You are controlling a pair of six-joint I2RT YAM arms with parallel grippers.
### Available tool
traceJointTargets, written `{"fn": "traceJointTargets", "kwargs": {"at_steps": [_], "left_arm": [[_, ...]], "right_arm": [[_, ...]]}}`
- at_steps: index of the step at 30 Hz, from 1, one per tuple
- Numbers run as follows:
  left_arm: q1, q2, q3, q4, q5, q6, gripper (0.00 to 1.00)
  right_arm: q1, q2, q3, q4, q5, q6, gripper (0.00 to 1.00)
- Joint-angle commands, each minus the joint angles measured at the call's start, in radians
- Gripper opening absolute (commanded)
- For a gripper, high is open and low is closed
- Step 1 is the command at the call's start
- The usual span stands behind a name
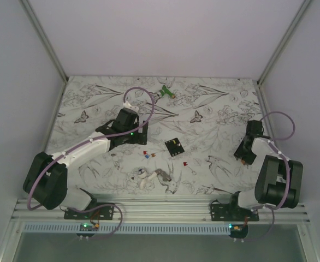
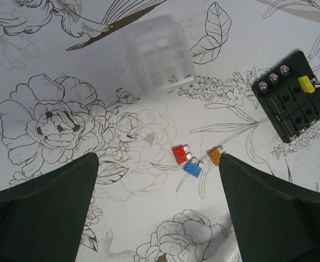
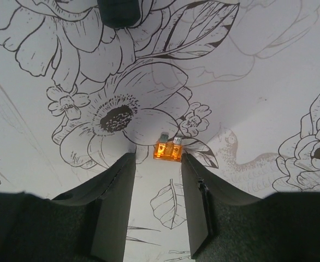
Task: Snap on the fuse box
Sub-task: Pick up the fuse from the center of the board.
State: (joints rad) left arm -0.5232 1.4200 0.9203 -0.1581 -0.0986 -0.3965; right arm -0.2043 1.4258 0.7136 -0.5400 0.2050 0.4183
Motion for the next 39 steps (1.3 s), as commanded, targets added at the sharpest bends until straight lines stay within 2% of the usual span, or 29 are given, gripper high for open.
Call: {"fn": "traceJointTargets", "kwargs": {"at_steps": [1,12,18,29,34,39], "left_arm": [[0.008,-0.001,-0.008,-0.023,0.008,-0.005,0.97],[0.009,-0.002,-0.009,-0.021,0.013,-0.005,0.97],[0.009,-0.002,-0.008,-0.021,0.020,-0.005,0.97],[0.009,-0.008,-0.009,-0.020,0.025,-0.008,0.97],[0.009,-0.012,-0.010,-0.020,0.026,-0.009,0.97],[0.009,-0.015,-0.012,-0.020,0.026,-0.009,0.97]], "right_arm": [[0.009,0.015,0.034,-0.020,0.057,0.002,0.45],[0.011,0.052,0.047,-0.042,0.043,0.012,0.42],[0.011,0.048,0.041,-0.039,0.013,0.026,0.35],[0.011,0.054,0.034,-0.042,-0.020,0.047,0.37],[0.010,0.030,0.030,-0.053,0.060,0.091,0.39],[0.009,0.045,0.035,-0.055,0.077,0.117,0.39]]}}
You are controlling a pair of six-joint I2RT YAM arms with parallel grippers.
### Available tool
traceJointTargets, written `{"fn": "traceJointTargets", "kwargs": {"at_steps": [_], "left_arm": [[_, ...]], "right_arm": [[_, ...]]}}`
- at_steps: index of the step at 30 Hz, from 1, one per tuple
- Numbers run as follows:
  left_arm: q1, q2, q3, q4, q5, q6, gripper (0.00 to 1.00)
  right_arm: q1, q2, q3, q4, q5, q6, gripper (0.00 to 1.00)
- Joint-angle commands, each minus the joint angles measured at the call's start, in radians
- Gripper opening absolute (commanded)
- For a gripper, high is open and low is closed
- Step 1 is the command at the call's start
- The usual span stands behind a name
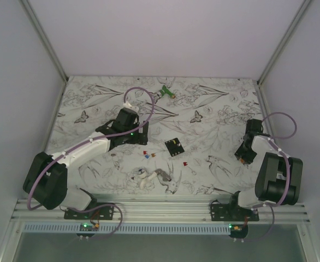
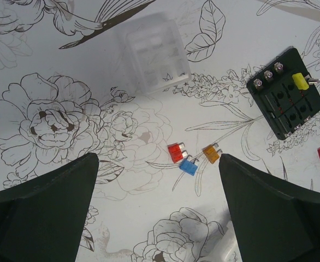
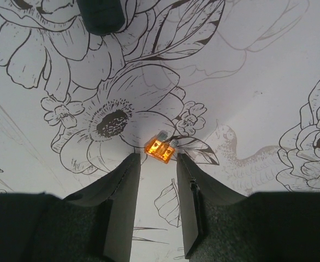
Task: Snap on the fuse box
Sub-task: Pick up the fuse from the center of the board.
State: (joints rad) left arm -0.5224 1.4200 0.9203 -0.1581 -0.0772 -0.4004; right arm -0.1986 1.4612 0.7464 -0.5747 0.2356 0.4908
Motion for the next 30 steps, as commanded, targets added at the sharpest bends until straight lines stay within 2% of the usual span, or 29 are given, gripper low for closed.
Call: {"fn": "traceJointTargets", "kwargs": {"at_steps": [1,12,19,24,30], "left_arm": [[0.009,-0.016,-0.012,-0.019,0.003,-0.006,0.97],[0.009,-0.019,-0.014,-0.020,0.008,-0.006,0.97],[0.009,-0.020,-0.014,-0.020,0.010,-0.008,0.97],[0.009,-0.019,-0.014,-0.019,0.011,-0.009,0.97],[0.009,-0.016,-0.012,-0.018,0.017,-0.012,0.97]], "right_arm": [[0.004,0.014,0.002,-0.021,0.051,0.048,0.39],[-0.009,0.021,-0.011,-0.004,0.055,0.062,0.37],[-0.015,0.046,-0.021,0.030,-0.002,0.066,0.35],[-0.010,0.060,-0.012,0.052,-0.054,0.029,0.29],[0.055,0.064,0.000,0.061,-0.142,-0.040,0.25]]}}
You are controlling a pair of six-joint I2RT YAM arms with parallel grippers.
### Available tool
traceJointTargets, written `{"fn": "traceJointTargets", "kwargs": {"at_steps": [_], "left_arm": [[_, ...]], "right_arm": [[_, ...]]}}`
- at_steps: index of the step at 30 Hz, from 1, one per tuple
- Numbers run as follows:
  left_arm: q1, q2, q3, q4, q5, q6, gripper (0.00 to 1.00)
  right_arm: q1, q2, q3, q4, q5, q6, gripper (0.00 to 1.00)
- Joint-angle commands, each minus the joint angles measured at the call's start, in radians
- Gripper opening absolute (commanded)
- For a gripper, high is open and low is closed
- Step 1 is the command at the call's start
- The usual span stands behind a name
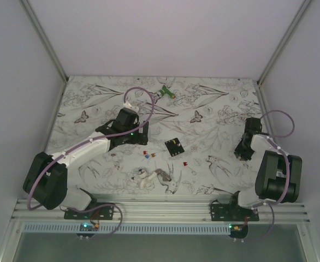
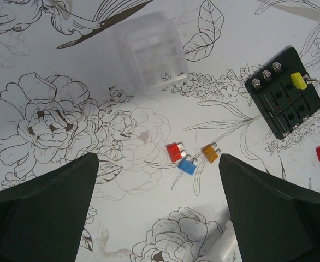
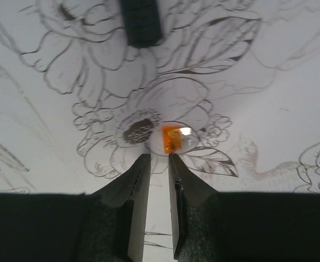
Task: Snap on the fuse box
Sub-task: Pick up the fuse from the center of the board.
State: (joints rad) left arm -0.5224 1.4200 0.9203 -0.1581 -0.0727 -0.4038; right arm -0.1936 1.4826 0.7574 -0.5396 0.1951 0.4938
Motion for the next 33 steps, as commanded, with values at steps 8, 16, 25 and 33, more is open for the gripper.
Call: {"fn": "traceJointTargets", "kwargs": {"at_steps": [8,16,25,33], "left_arm": [[0.010,-0.018,-0.011,-0.018,0.024,-0.013,0.97],[0.010,-0.026,-0.014,-0.018,0.030,-0.017,0.97],[0.010,-0.036,-0.018,-0.017,0.024,-0.015,0.97],[0.010,-0.048,-0.024,-0.015,0.022,-0.015,0.97]], "right_arm": [[0.189,0.028,0.020,0.003,-0.116,-0.058,0.25],[0.132,-0.090,0.059,0.002,0.033,-0.103,0.37],[-0.010,0.012,0.121,0.089,-0.062,-0.141,0.40],[-0.067,0.060,0.098,0.101,-0.104,-0.141,0.42]]}}
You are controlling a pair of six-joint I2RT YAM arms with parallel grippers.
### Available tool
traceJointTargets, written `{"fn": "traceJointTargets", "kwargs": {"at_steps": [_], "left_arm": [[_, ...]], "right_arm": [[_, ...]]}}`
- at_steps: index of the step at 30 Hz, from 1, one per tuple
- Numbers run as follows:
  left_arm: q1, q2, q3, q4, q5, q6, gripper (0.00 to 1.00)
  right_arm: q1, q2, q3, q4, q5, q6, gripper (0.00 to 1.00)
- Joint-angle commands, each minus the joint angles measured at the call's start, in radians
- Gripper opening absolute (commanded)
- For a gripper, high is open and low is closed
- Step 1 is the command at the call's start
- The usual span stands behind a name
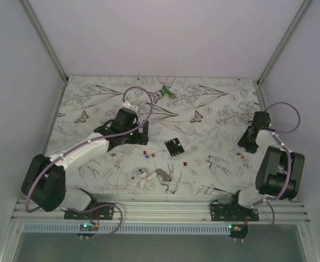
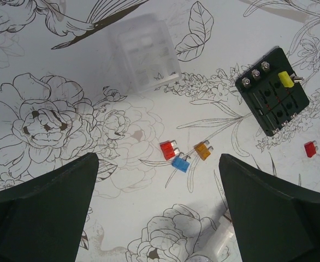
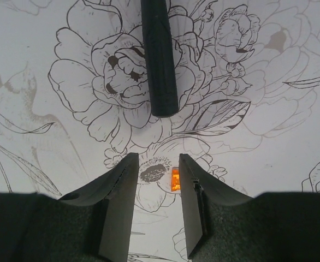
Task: Snap on the fuse box
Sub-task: Pick up the fuse from the center of the board.
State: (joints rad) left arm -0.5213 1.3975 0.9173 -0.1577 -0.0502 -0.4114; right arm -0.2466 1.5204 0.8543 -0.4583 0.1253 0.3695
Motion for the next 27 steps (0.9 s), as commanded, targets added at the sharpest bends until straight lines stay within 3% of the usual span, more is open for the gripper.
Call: {"fn": "traceJointTargets", "kwargs": {"at_steps": [1,9,17,23,27], "left_arm": [[0.009,-0.027,-0.022,-0.015,0.000,-0.007,0.97],[0.009,-0.045,-0.032,-0.006,0.006,-0.010,0.97],[0.007,-0.057,-0.038,-0.001,0.013,-0.015,0.97],[0.007,-0.065,-0.043,0.003,0.017,-0.018,0.97],[0.007,-0.069,-0.046,0.004,0.019,-0.020,0.97]], "right_arm": [[-0.014,0.027,-0.004,0.017,-0.034,-0.015,0.43],[-0.016,0.035,-0.050,-0.037,-0.045,0.005,0.46],[-0.016,-0.080,-0.115,-0.145,-0.040,0.045,0.49],[-0.011,-0.102,-0.127,-0.128,-0.078,0.025,0.49],[-0.007,-0.113,-0.097,-0.113,-0.016,0.004,0.50]]}}
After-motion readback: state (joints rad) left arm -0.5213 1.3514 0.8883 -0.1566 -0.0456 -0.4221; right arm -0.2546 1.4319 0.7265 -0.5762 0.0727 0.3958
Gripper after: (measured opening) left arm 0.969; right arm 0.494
